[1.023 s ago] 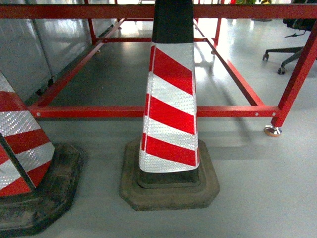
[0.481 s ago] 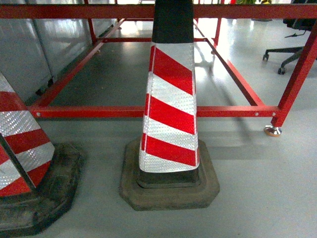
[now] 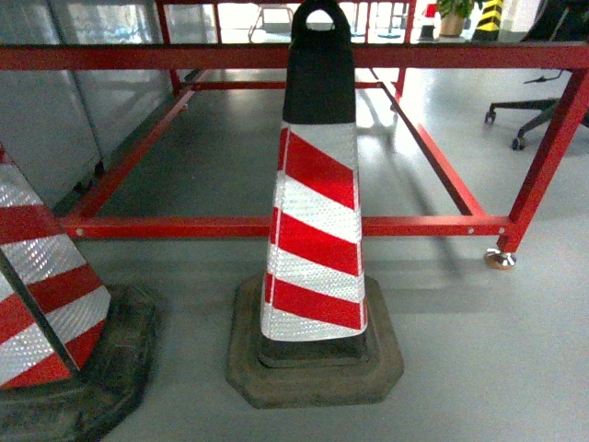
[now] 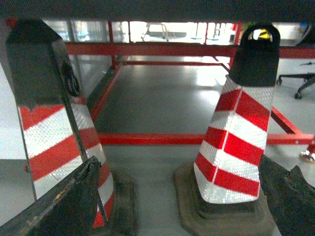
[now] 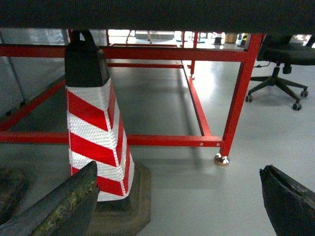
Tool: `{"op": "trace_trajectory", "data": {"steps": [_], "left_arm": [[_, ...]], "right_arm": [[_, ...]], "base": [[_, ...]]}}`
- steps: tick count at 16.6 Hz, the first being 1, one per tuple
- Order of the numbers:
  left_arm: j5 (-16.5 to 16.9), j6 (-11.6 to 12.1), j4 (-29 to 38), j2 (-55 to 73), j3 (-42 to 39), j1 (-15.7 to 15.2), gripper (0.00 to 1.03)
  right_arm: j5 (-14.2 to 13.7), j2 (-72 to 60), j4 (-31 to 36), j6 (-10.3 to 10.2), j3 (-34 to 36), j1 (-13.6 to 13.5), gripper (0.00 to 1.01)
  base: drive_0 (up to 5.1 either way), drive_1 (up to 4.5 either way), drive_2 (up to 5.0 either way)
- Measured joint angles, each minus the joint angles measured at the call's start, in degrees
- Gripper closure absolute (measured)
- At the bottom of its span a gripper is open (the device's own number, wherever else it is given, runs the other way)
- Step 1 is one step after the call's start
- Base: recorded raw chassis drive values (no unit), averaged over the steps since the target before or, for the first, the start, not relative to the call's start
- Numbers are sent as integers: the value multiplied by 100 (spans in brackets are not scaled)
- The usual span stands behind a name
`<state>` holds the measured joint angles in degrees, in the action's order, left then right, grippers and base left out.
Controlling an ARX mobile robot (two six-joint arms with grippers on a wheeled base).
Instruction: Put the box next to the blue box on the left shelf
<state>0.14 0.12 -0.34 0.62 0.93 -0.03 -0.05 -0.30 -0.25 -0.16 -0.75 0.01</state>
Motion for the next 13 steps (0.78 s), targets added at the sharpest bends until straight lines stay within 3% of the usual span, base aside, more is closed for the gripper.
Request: {"op": "trace_trajectory", "data": {"steps": [13], "left_arm": [[-20,-7,2,0,0,0,5]], "right_arm": [[7,0,-11,-2,0,0,3]], "base": [[0,0,0]]}}
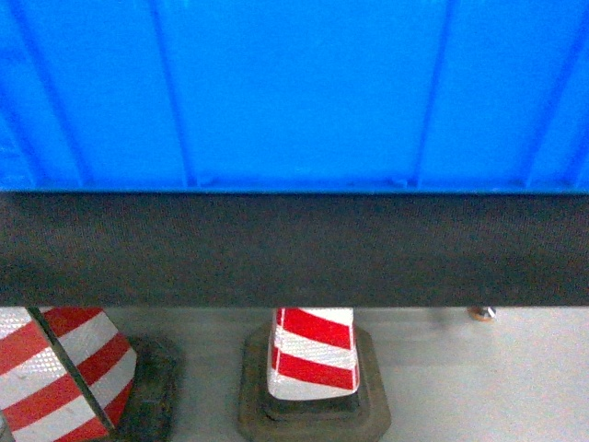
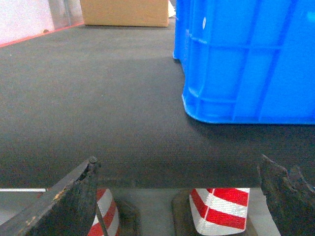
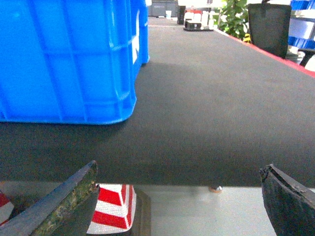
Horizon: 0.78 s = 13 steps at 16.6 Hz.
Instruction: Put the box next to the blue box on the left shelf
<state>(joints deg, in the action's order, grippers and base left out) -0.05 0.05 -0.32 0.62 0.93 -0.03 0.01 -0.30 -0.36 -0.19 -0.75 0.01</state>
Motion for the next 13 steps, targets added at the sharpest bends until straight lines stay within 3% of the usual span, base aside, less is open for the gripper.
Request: {"op": "trace_trajectory", "data": {"steps": [13], "left_arm": [[4,-2,2,0,0,0,5]], "right_arm": [[0,0,2,4,0,0,3]], "base": [[0,0,0]]}}
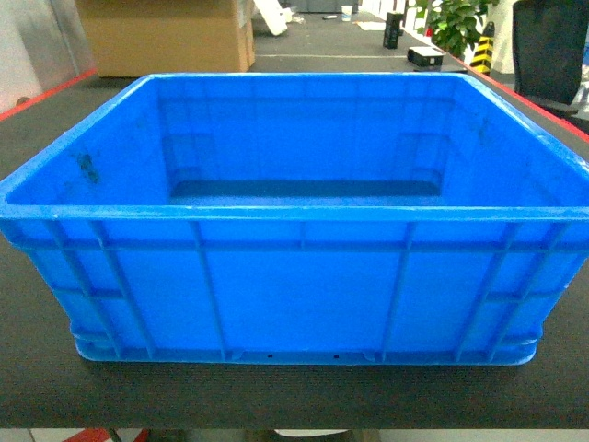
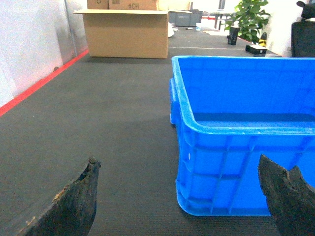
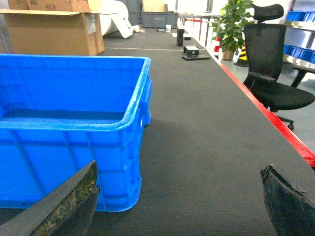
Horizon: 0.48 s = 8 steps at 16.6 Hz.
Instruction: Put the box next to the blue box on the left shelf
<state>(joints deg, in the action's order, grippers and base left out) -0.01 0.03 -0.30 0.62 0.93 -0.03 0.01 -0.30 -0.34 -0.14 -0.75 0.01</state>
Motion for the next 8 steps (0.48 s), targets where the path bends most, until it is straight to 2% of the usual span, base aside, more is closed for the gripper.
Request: {"op": "trace_trajectory", "data": {"steps": [8], "left_arm": [[-2,-2,0,0,0,0,5]], "right_arm": [[-2,0,2,0,0,0,3]], "base": [[0,0,0]]}}
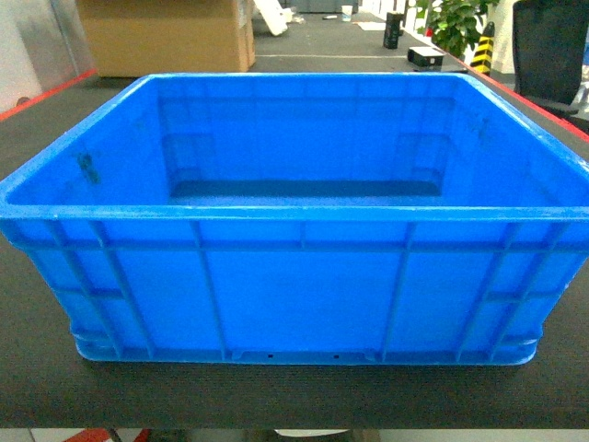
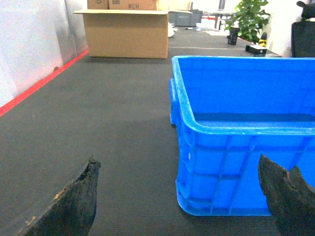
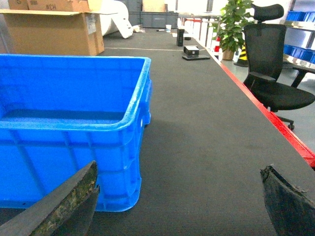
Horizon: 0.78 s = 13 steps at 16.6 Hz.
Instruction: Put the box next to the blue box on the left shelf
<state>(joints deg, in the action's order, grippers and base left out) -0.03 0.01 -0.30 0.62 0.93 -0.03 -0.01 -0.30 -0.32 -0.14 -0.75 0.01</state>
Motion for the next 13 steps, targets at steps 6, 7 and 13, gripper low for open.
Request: {"op": "trace_trajectory", "data": {"steps": [6,7,13], "left_arm": [[2,2,0,0,0,0,5],[0,0,0,0,0,0,5],[2,2,0,0,0,0,5]], "right_arm": [[0,0,0,0,0,0,3],[0,0,0,0,0,0,3],[0,0,0,0,0,0,3]], "base": [[0,0,0],[0,0,0],[0,0,0]]}}
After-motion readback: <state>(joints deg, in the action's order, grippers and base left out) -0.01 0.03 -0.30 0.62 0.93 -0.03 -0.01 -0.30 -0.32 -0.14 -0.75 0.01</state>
